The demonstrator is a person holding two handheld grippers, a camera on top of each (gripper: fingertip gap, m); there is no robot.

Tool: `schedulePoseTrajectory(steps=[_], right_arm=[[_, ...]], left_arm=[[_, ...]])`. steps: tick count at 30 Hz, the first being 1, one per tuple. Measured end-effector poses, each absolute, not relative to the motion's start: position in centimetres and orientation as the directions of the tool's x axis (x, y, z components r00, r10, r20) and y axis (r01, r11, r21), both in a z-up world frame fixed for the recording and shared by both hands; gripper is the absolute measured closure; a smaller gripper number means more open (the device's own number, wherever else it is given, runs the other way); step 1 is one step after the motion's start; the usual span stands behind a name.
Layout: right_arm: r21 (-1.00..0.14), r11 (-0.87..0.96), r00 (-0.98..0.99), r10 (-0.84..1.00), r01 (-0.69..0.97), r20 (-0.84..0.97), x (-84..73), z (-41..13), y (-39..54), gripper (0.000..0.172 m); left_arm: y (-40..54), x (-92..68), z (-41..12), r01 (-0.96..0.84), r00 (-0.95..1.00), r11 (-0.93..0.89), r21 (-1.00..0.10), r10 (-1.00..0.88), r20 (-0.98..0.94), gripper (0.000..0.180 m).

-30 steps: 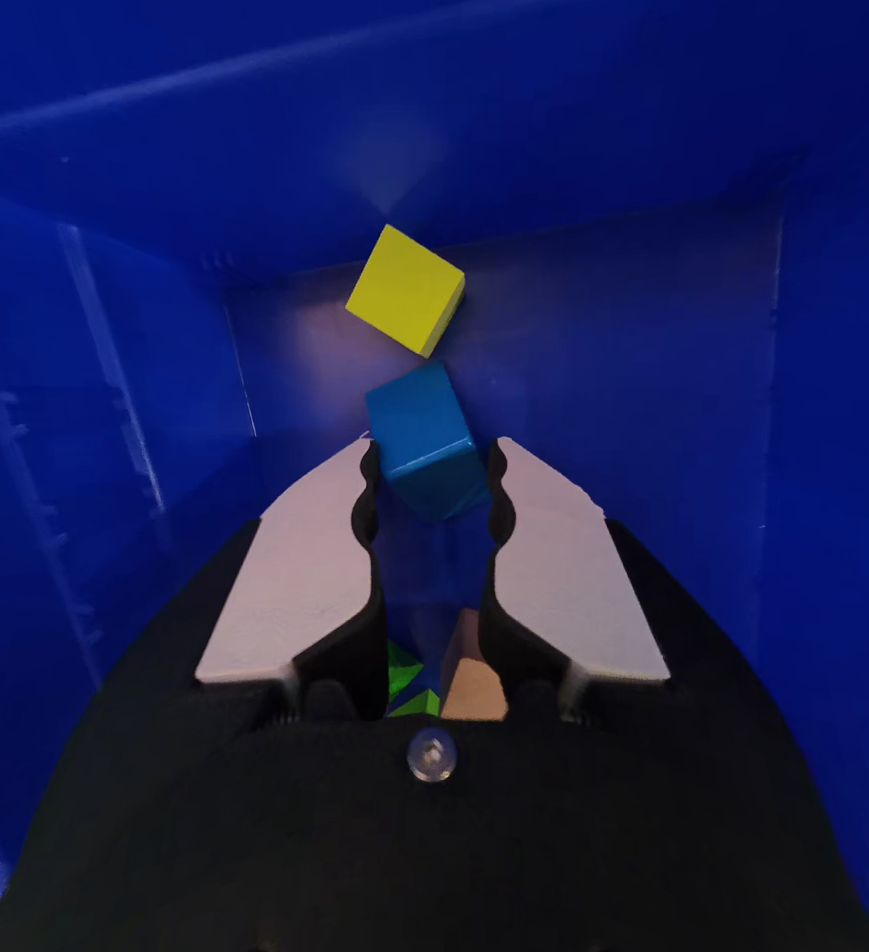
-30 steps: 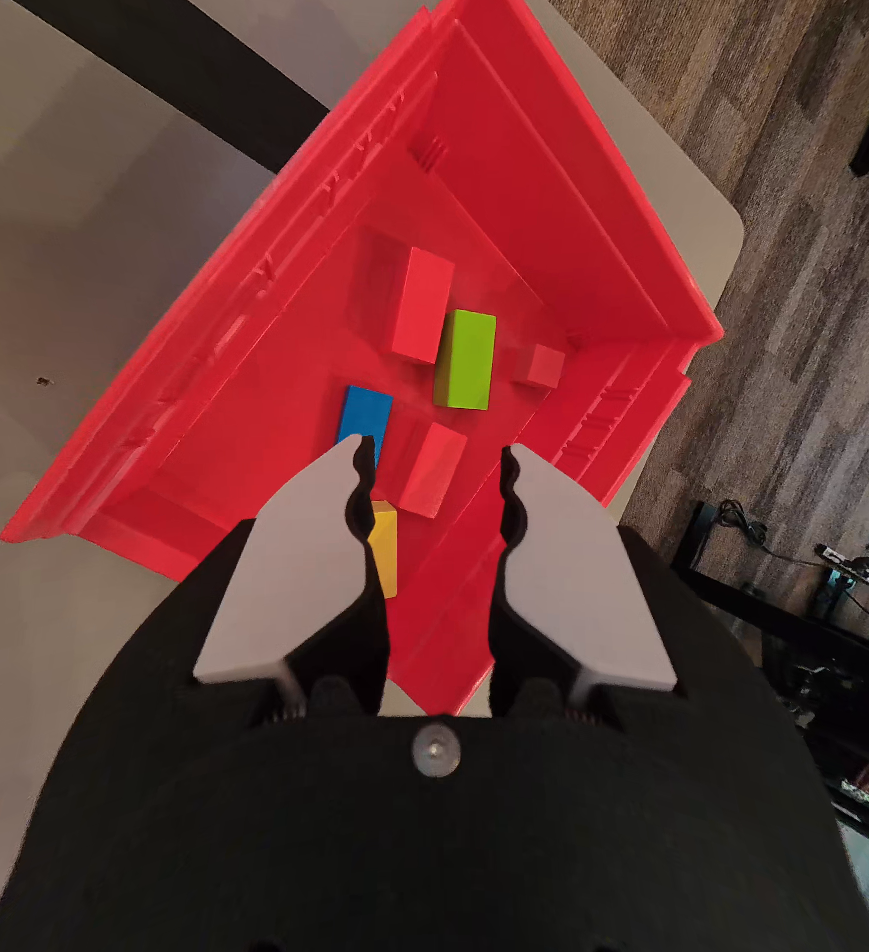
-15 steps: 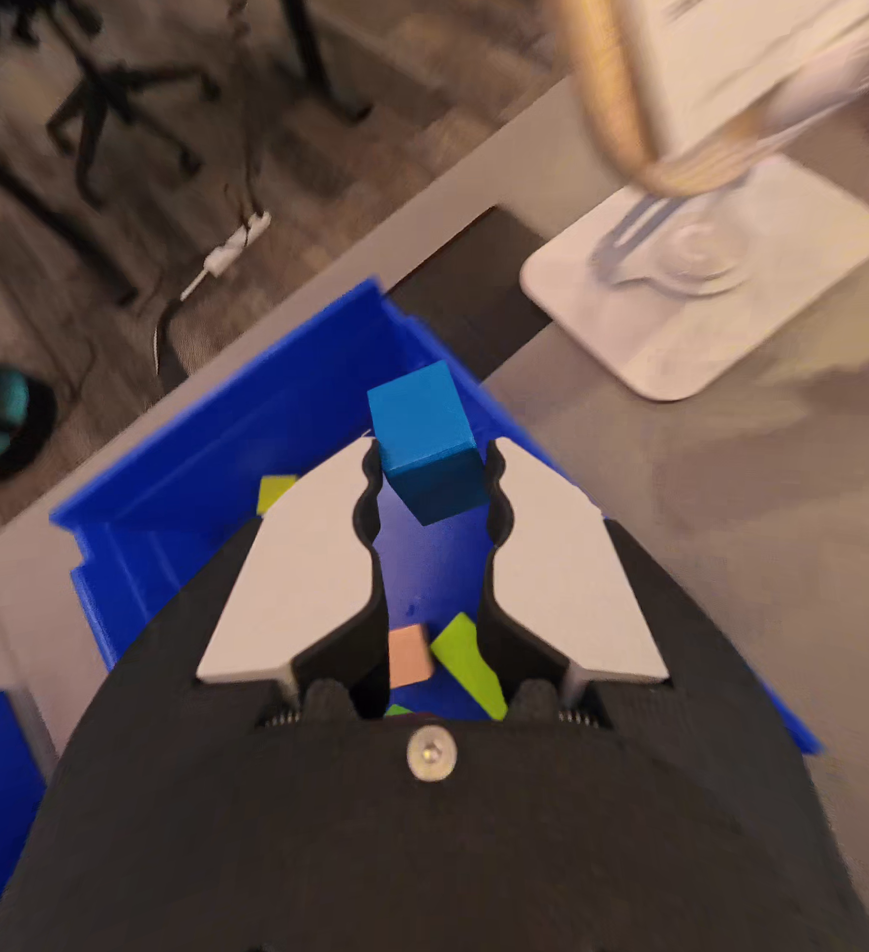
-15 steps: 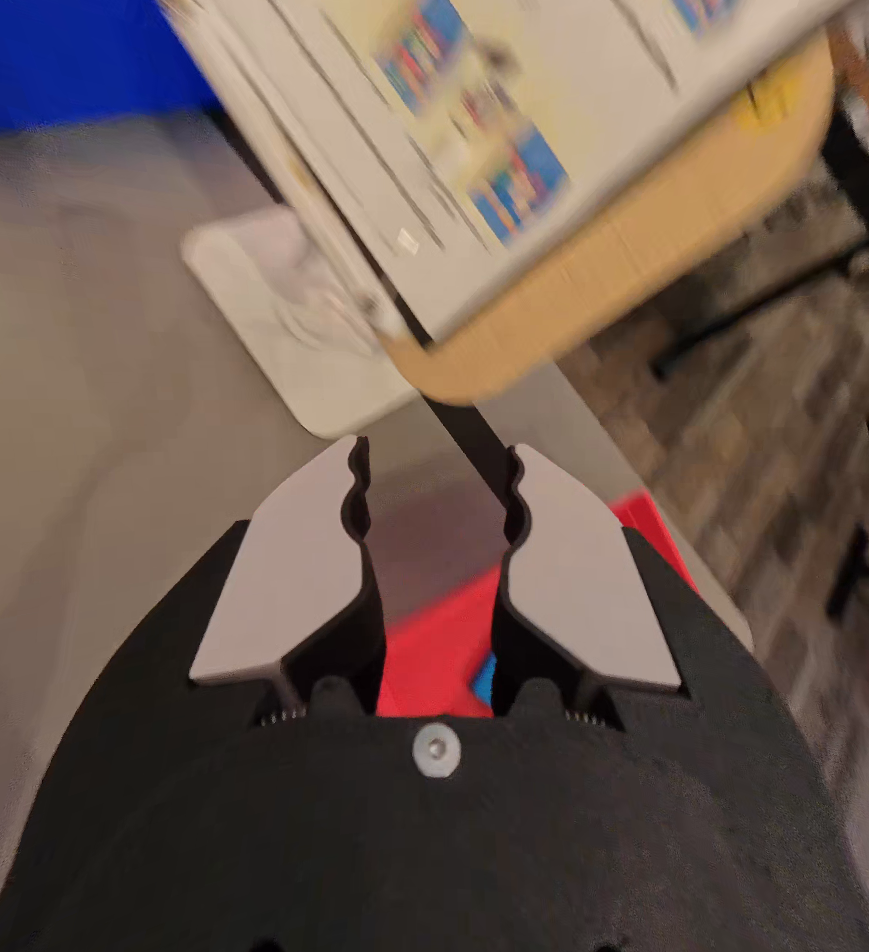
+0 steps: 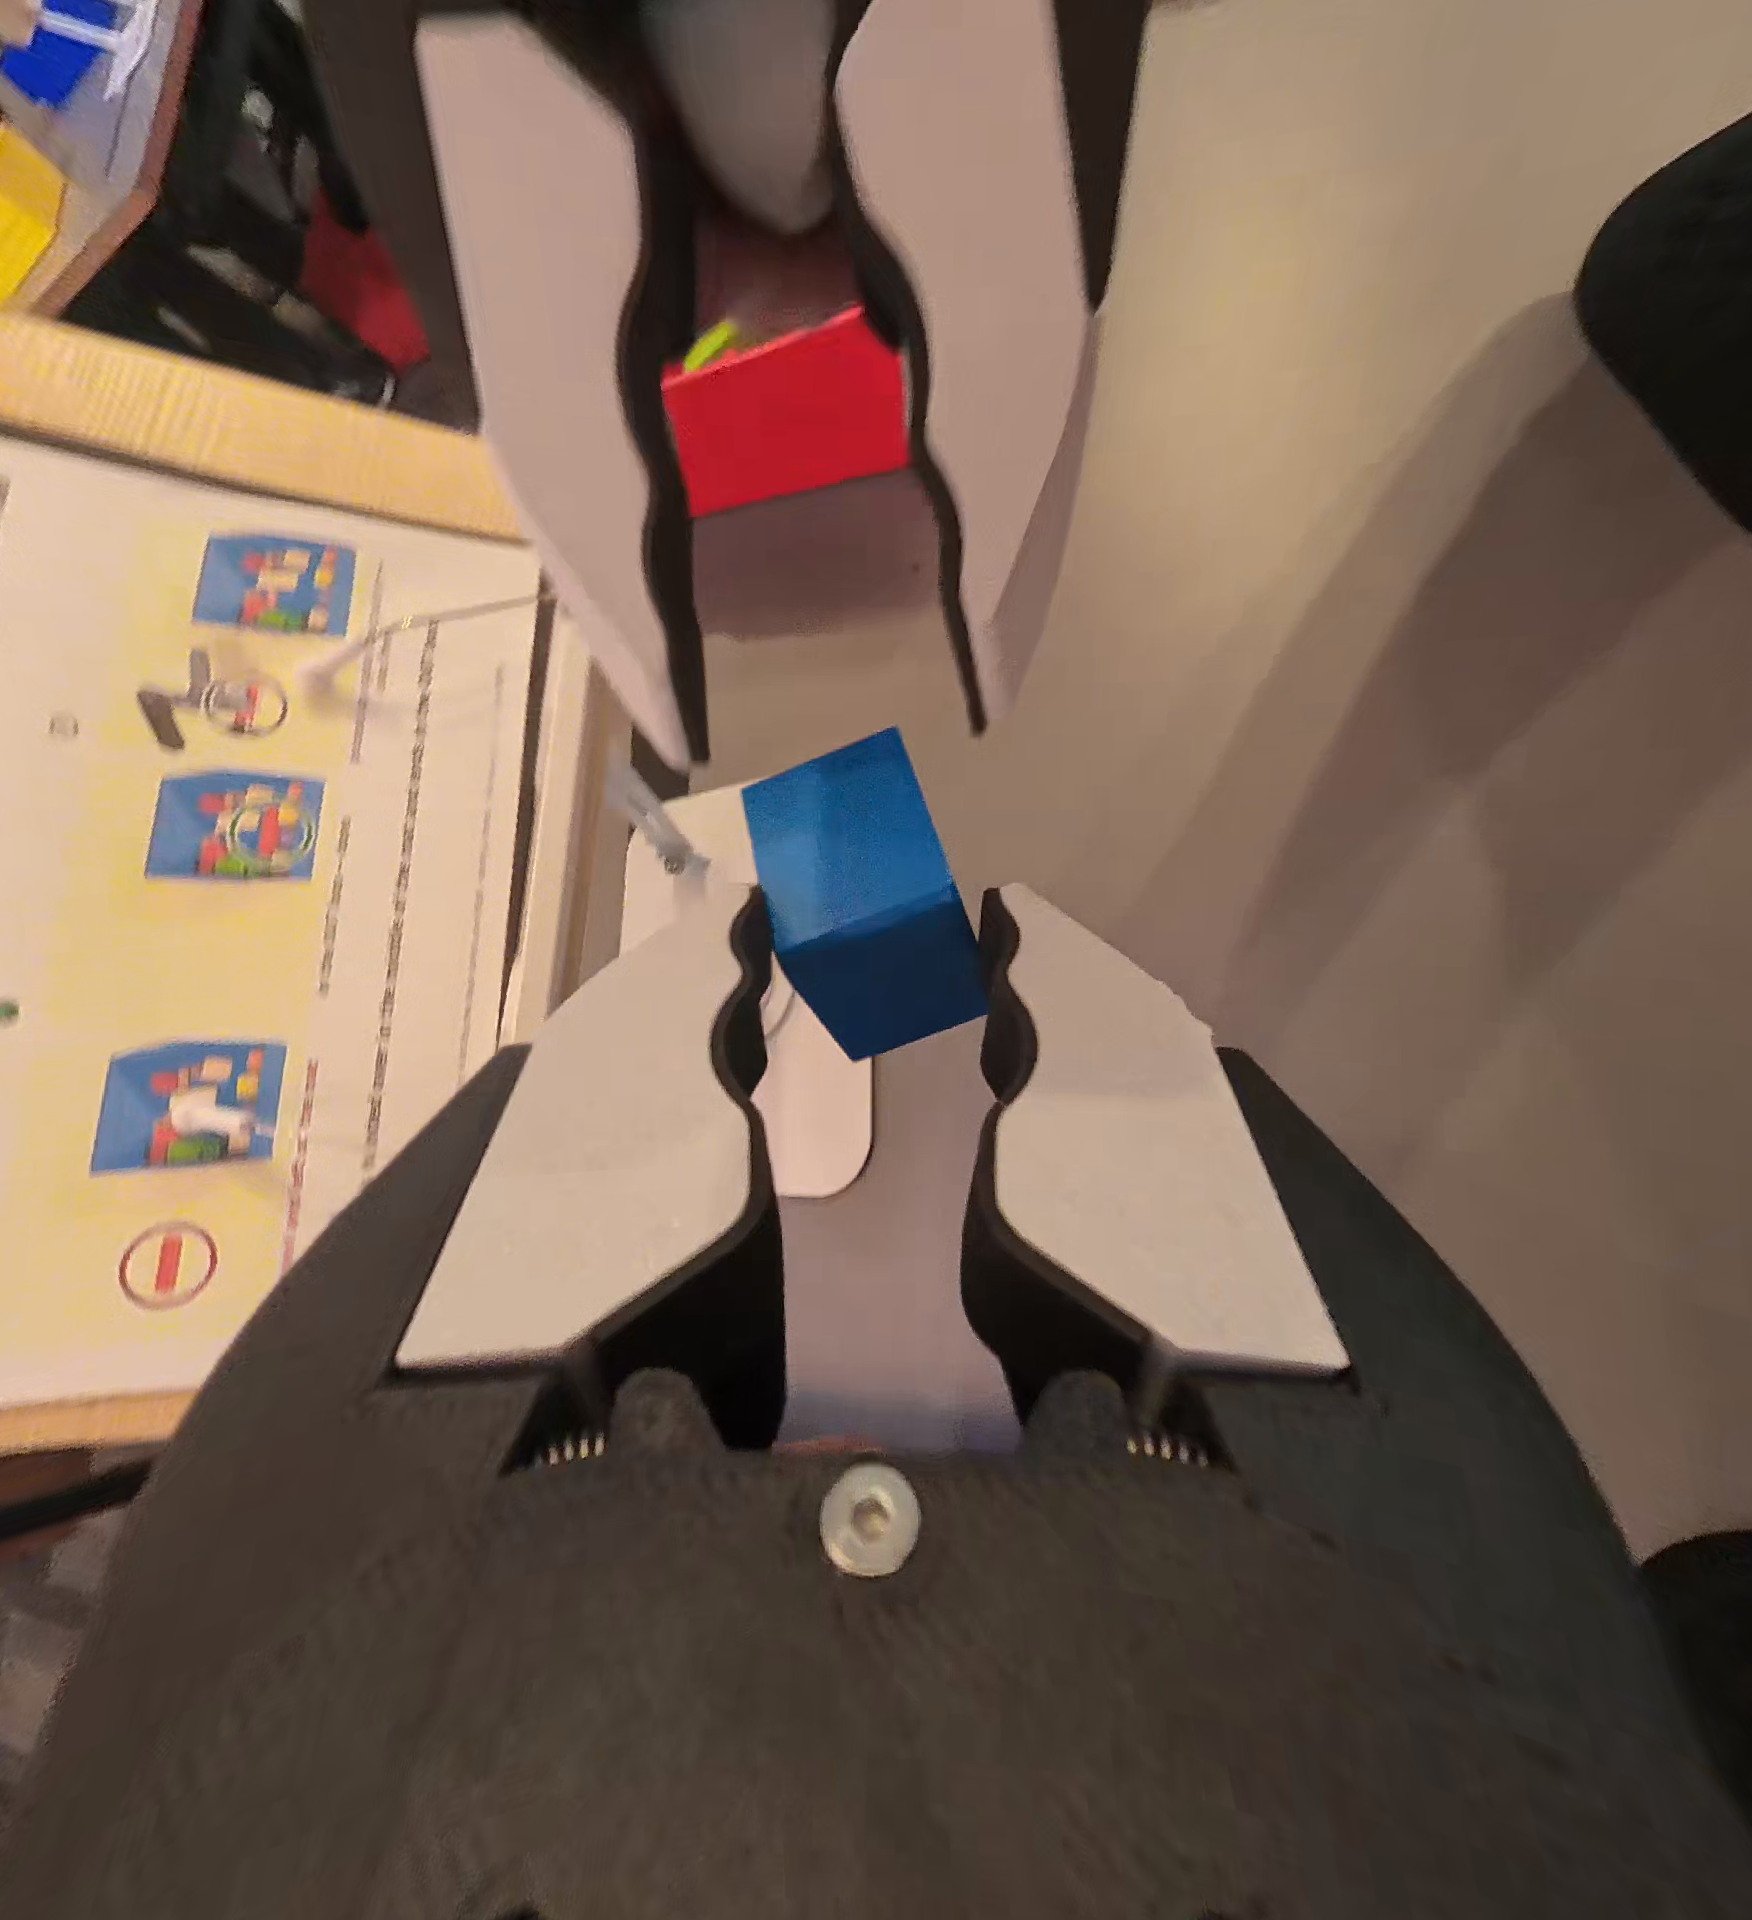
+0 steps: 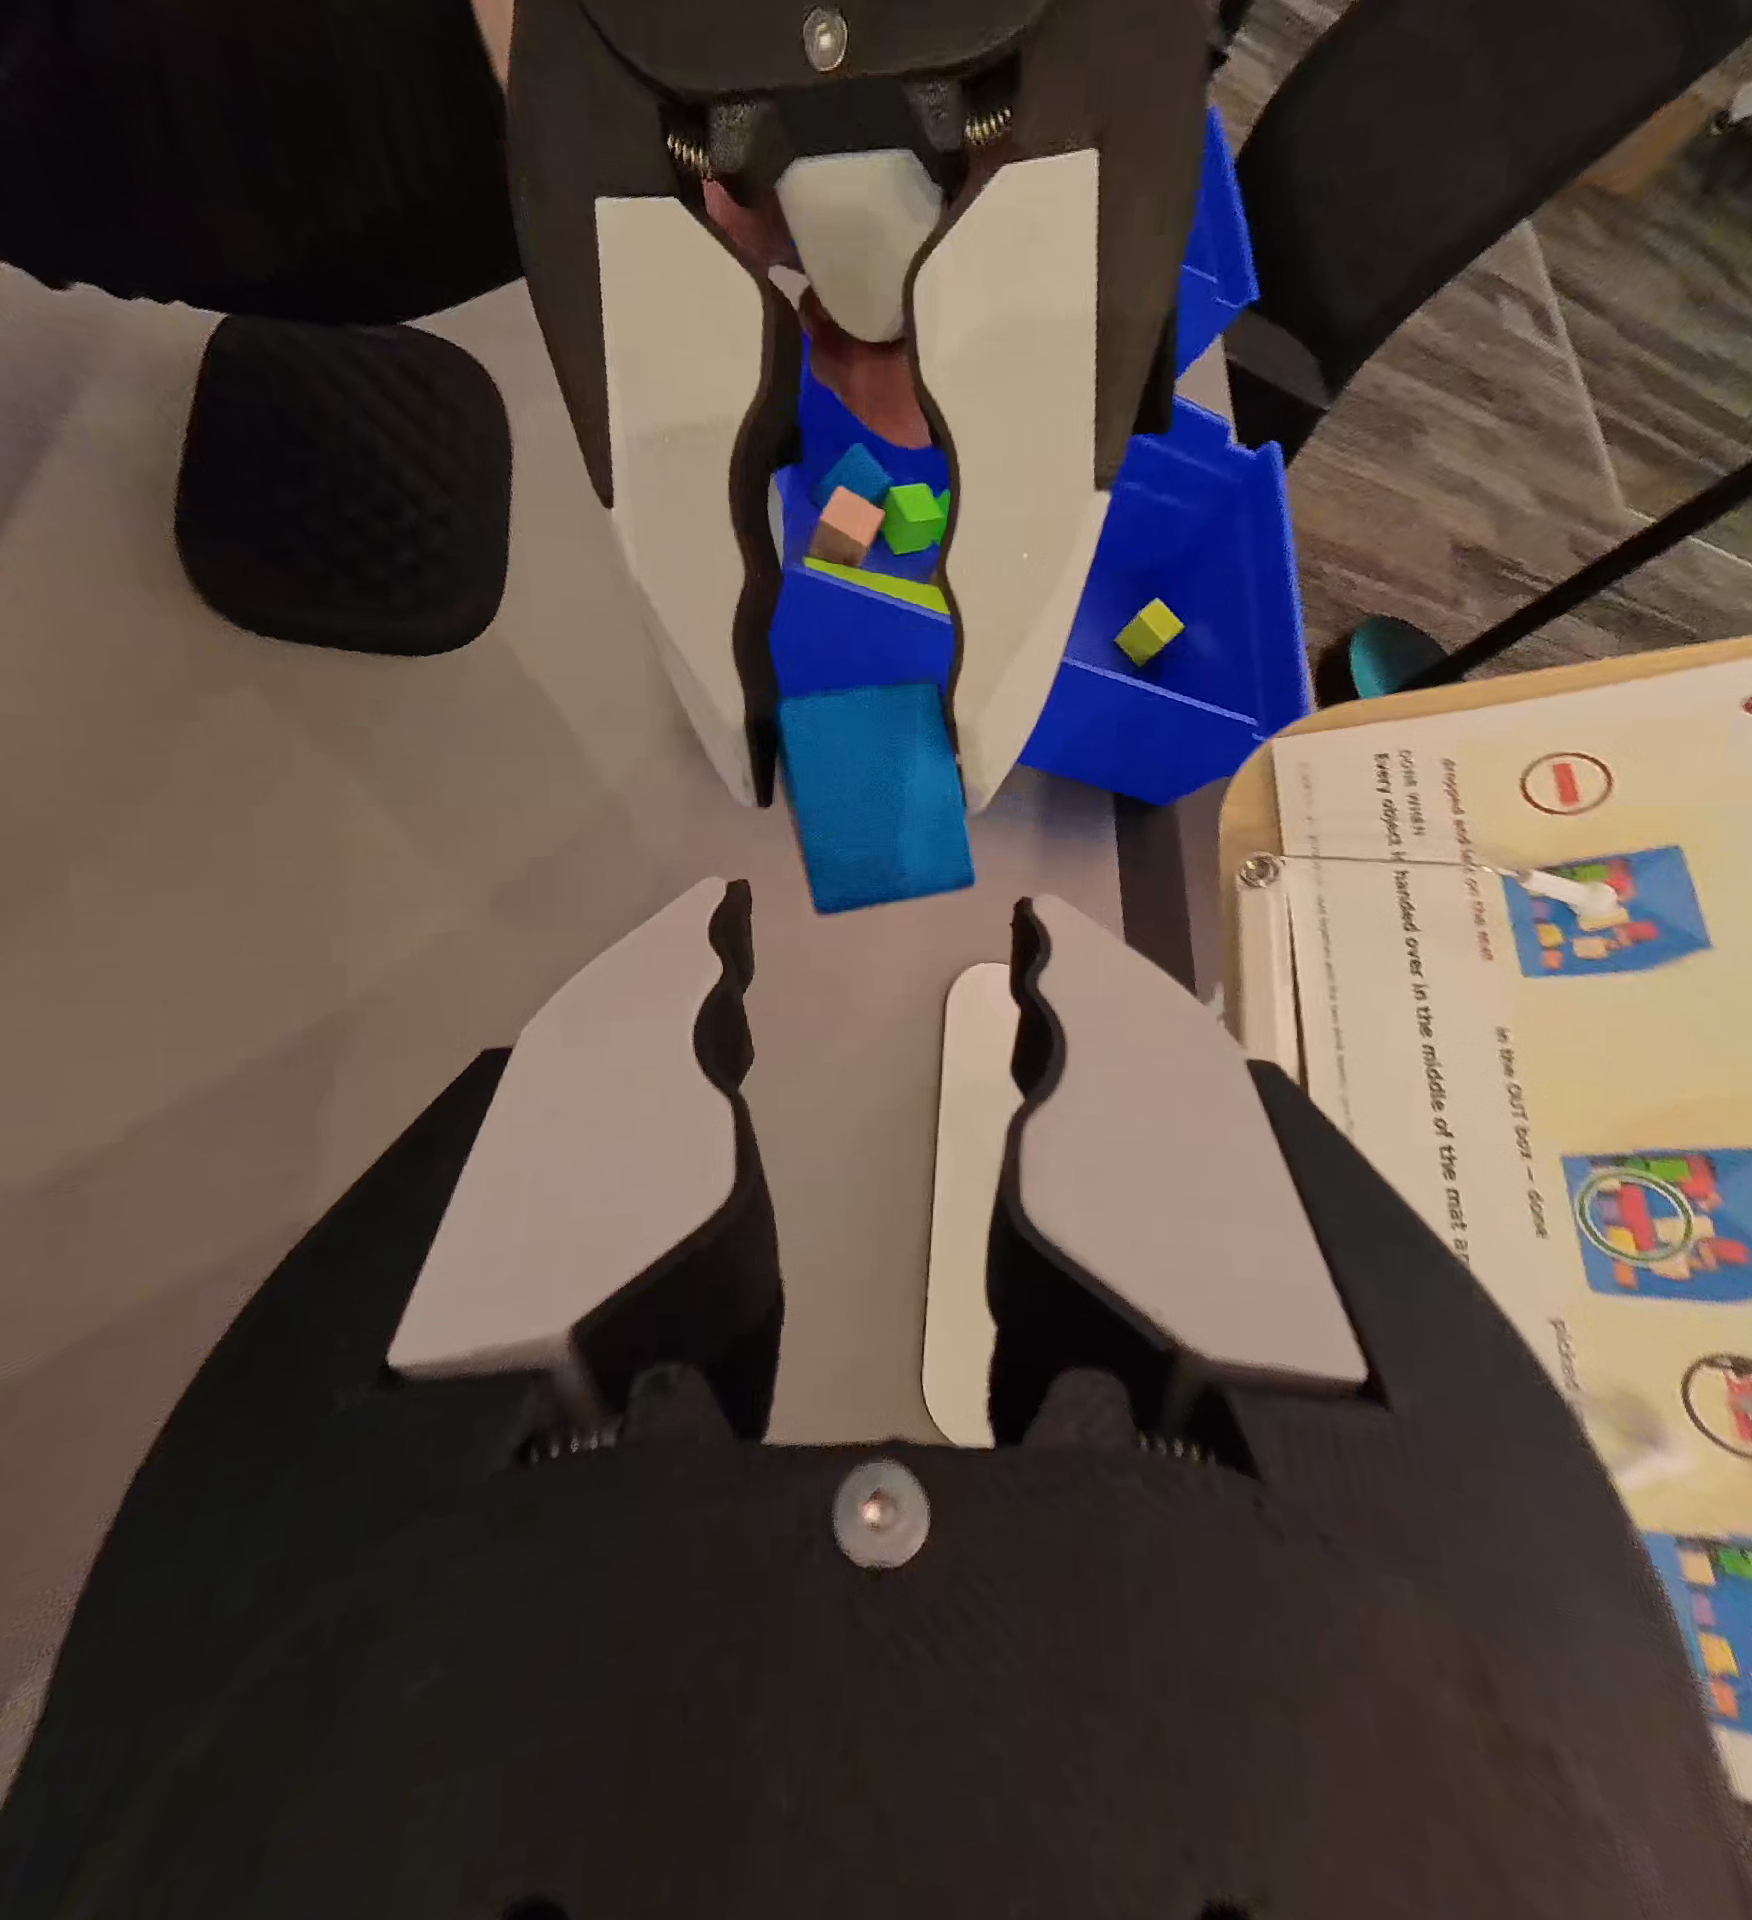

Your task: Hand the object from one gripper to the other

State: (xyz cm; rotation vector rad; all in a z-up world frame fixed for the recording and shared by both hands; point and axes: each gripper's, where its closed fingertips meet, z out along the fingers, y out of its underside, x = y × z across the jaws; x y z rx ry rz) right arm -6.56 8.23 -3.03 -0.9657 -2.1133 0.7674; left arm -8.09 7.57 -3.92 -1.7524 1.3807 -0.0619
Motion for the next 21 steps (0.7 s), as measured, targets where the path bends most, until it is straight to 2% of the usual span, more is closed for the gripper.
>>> schedulePoseTrajectory(steps=[3, 8, 11, 21], right_arm=[[-0.723, 0.570, -0.522, 0.784, 0.390, 0.337, -6.4, -3.2, 7.6, 0.127], [-0.680, 0.590, -0.537, 0.776, 0.435, 0.330, -5.8, -4.1, 7.7, 0.139], [-0.669, 0.599, -0.538, 0.772, 0.441, 0.338, -5.5, -4.3, 7.8, 0.139], [-0.740, 0.518, -0.473, 0.827, 0.428, 0.305, -3.9, -2.9, 8.7, 0.140]], left_arm=[[7.4, -6.8, -3.7, -0.779, 0.337, 0.038, -0.626, -0.817, -0.469, 0.142], [7.5, -5.7, -3.9, -0.805, 0.291, 0.062, -0.591, -0.826, -0.483, 0.142], [7.6, -5.4, -4.0, -0.819, 0.271, 0.067, -0.570, -0.831, -0.487, 0.142], [8.5, -4.5, -3.0, -0.793, 0.300, 0.066, -0.606, -0.822, -0.483, 0.139]])
